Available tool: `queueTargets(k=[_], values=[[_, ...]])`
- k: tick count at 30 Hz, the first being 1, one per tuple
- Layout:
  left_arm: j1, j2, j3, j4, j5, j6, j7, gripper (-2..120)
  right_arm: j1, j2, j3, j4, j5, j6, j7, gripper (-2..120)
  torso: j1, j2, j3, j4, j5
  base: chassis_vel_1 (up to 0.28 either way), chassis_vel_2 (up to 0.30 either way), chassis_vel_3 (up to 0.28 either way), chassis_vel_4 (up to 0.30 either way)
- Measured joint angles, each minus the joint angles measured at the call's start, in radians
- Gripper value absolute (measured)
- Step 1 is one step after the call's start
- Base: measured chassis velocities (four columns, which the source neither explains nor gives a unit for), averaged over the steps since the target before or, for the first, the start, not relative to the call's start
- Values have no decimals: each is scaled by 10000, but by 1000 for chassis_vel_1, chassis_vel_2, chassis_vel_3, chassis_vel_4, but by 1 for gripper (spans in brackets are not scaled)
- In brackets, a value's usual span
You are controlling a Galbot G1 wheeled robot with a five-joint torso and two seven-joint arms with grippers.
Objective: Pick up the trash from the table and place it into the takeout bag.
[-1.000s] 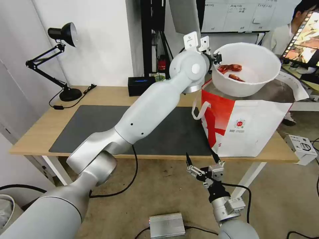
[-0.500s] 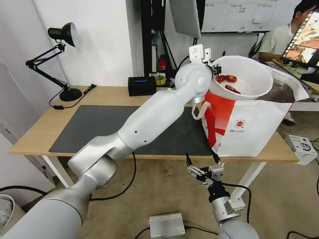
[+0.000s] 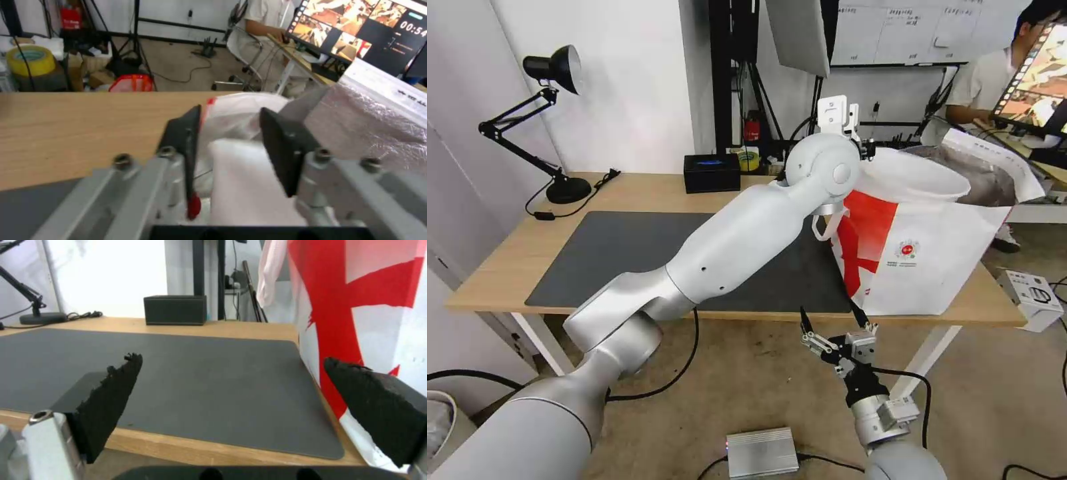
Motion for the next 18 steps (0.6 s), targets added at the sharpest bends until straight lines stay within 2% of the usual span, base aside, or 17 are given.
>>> queueTargets(k=[1,2,8,9,11,13,14,16,17,18], values=[[12,0,1,-2,6,2,5,52,0,0,0,0,0,0,0,100,0,0,0,0,0,0,0,0,0],[12,0,1,-2,6,2,5,52,0,0,0,0,0,0,0,100,0,0,0,0,0,0,0,0,0],[21,2,-20,-10,25,4,48,75,0,0,0,0,0,0,0,100,0,0,0,0,0,0,0,0,0],[21,2,-20,-10,25,4,48,75,0,0,0,0,0,0,0,100,0,0,0,0,0,0,0,0,0],[49,8,-41,-32,94,4,166,87,0,0,0,0,0,0,0,100,-1,0,0,0,0,0,0,0,0],[75,12,-48,-33,201,4,262,90,0,0,0,0,0,0,0,100,0,0,-1,0,0,0,0,0,0],[133,18,-63,-31,401,3,443,96,0,0,0,-1,0,0,0,100,0,0,0,0,0,0,0,0,0],[301,28,-86,7,916,-3,848,99,0,0,0,0,0,0,0,100,0,0,0,0,0,0,0,0,0],[301,28,-86,7,916,-3,848,99,0,0,0,0,0,0,0,100,0,0,0,0,0,0,0,0,0],[460,39,-90,69,1491,-7,1264,100,0,0,0,0,0,0,0,100,-1,0,0,0,0,0,0,0,0]])
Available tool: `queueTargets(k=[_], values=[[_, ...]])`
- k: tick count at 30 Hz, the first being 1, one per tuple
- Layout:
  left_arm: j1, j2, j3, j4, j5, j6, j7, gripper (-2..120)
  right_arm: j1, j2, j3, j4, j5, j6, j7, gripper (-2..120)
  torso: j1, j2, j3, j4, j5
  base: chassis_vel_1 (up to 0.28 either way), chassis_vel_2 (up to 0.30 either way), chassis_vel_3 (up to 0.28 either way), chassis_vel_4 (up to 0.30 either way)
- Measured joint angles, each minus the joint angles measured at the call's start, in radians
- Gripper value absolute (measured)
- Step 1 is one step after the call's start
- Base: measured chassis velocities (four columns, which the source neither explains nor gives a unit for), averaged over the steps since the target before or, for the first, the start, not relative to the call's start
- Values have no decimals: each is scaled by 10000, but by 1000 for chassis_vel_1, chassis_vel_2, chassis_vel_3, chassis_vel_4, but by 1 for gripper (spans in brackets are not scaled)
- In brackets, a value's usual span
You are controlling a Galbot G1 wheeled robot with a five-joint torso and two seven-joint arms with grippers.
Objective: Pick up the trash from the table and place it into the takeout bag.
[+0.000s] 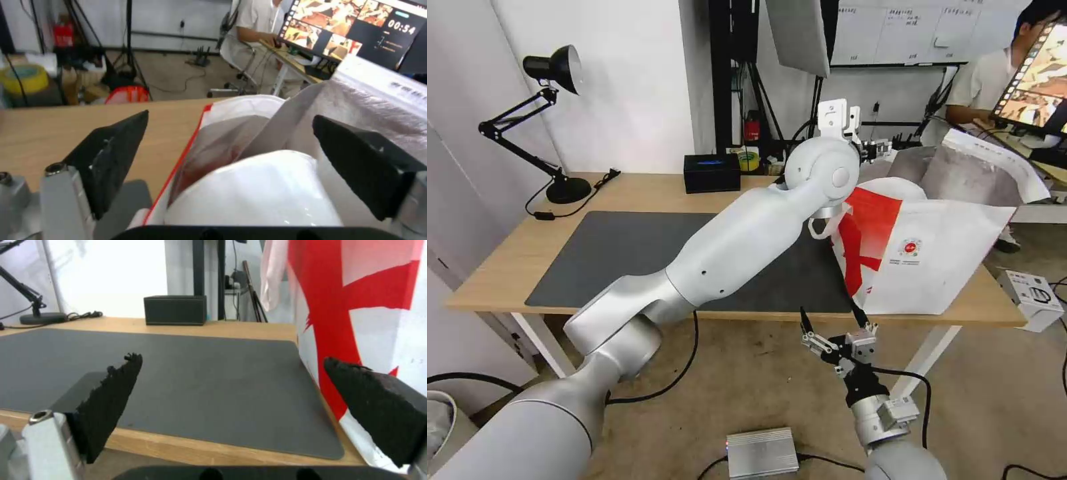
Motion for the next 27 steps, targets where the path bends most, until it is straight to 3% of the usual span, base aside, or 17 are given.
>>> queueTargets(k=[2,3,6,14,21,25,27], values=[[192,10,-5,78,788,-61,590,100,0,0,0,0,0,0,0,100,1,0,1,0,0,0,0,0,0],[192,10,-5,78,788,-61,590,100,0,0,0,0,0,0,0,100,1,0,1,0,0,0,0,0,0],[465,18,-123,84,1864,-455,1619,100,0,0,0,0,0,0,0,100,1,-1,0,0,0,0,0,0,0],[683,234,-193,98,3760,-1171,3029,100,0,0,0,0,0,0,0,100,1,-1,0,-2,0,0,0,0,0],[1421,1365,-467,-120,6041,-1924,4497,100,0,0,0,0,0,0,0,100,0,-1,1,0,-2,0,0,0,0],[1782,1775,-639,-276,6784,-2190,4906,100,0,0,0,0,0,0,0,100,1,-1,1,2,-3,0,0,0,0],[2693,2523,-1345,-846,7370,-2779,5373,100,0,0,0,0,0,0,1,100,1,0,0,-2,-2,0,0,0,0]])
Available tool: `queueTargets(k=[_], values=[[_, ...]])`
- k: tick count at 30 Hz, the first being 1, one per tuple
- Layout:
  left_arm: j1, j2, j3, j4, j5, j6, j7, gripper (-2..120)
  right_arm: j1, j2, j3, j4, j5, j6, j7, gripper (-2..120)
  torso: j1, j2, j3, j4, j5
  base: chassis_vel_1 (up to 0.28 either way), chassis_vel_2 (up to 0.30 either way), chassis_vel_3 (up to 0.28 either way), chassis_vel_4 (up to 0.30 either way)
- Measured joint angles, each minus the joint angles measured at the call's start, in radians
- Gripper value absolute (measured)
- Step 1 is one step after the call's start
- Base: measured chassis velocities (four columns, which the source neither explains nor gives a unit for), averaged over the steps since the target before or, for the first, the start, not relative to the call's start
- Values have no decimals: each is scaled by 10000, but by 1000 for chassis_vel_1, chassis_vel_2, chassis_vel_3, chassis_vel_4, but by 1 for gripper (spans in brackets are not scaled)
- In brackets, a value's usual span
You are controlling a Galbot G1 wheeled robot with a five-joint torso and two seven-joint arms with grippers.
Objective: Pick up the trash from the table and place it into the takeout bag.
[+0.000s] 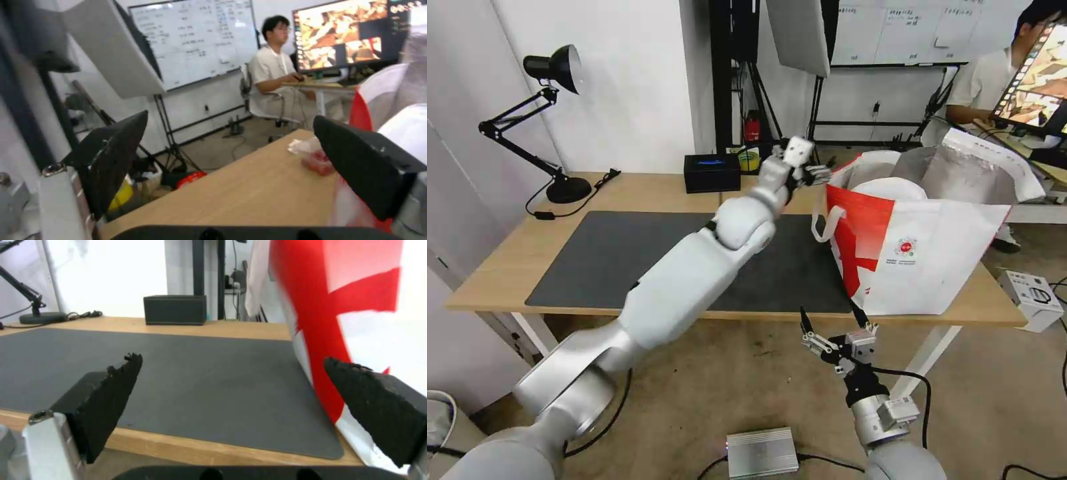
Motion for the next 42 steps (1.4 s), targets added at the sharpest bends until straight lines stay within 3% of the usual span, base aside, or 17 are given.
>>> queueTargets(k=[6,13,22,27,30,32,34,42], values=[[810,807,-672,-666,-2,-117,49,100,0,0,0,0,0,0,-1,100,0,0,1,5,-1,0,0,0,0],[1477,1230,-1282,-1169,68,-101,207,100,0,-1,0,0,0,0,-1,100,0,0,1,2,0,0,0,0,0],[3731,1826,-2993,-2437,1597,8,1191,100,0,0,0,0,0,0,0,100,-1,0,0,1,1,0,0,0,0],[4863,1902,-3759,-3032,1875,55,1215,100,0,1,0,0,0,0,-2,100,0,1,-1,1,2,0,0,0,0],[6253,1848,-4652,-3739,1896,69,1194,100,0,0,0,0,0,0,-1,100,-2,1,0,4,2,0,0,0,0],[6394,1832,-4748,-3798,1899,64,1190,100,1,0,0,0,0,0,-1,100,-2,1,-1,4,1,0,0,0,0],[7353,1715,-5455,-4223,2007,-49,1193,100,0,0,-1,0,0,0,-2,100,-1,1,0,2,-1,0,0,0,0],[9293,1394,-7052,-5468,1877,-97,1274,100,0,0,0,0,0,0,-1,100,-1,2,0,3,2,0,0,0,0]])
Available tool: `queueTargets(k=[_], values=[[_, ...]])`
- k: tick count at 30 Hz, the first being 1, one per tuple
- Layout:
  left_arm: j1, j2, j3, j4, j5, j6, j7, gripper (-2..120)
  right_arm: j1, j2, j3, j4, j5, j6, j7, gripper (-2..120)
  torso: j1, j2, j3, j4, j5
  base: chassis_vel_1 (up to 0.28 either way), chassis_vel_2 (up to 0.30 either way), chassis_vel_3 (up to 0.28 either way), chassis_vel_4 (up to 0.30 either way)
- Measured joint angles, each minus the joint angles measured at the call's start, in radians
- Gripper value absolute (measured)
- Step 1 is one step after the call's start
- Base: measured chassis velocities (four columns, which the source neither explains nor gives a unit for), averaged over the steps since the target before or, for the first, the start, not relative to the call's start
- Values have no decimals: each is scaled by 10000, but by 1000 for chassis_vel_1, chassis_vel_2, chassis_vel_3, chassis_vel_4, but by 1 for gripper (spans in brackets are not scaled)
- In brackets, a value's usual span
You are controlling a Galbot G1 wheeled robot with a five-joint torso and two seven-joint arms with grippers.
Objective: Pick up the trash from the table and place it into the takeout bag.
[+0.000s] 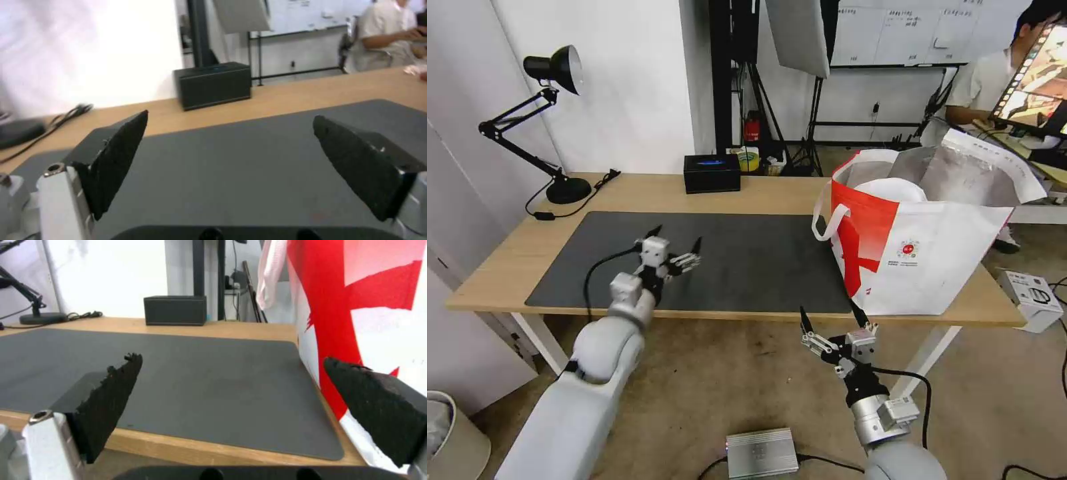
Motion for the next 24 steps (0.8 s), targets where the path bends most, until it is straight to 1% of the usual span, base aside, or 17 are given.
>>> queueTargets(k=[3,4,7,11,14,16,19,21,23,24], values=[[1085,-231,-584,-690,-9,-22,68,100,0,0,0,0,0,0,0,100,0,0,0,-1,2,0,0,0,0],[1085,-231,-584,-690,-9,-22,68,100,0,0,0,0,0,0,0,100,0,0,0,-1,2,0,0,0,0],[1997,-664,-892,-957,-106,-366,291,100,1,0,0,0,0,0,0,100,0,0,0,0,0,0,0,0,0],[2258,-790,-903,-1006,-468,-544,398,100,0,0,0,0,0,0,0,100,-1,0,0,-1,0,0,0,0,0],[2455,-983,-815,-1060,-1077,-801,570,100,0,0,0,0,0,0,0,100,0,0,0,-3,1,0,0,0,0],[2532,-1065,-777,-1060,-1141,-907,620,100,1,0,0,0,0,0,0,100,1,-1,0,-3,1,0,0,0,0],[2763,-1231,-723,-1022,-1077,-1201,743,100,0,0,0,0,0,0,0,100,1,-1,1,-3,1,0,0,0,0],[2896,-1300,-766,-913,-816,-1500,837,100,0,0,0,0,0,0,0,100,0,-1,1,-2,0,0,0,0,0],[2896,-1300,-766,-913,-816,-1500,837,100,0,0,0,0,0,0,0,100,0,-1,1,-2,0,0,0,0,0],[3012,-1336,-877,-765,-615,-1879,892,100,0,0,0,0,0,0,0,100,0,-1,1,-2,0,0,0,0,0]])
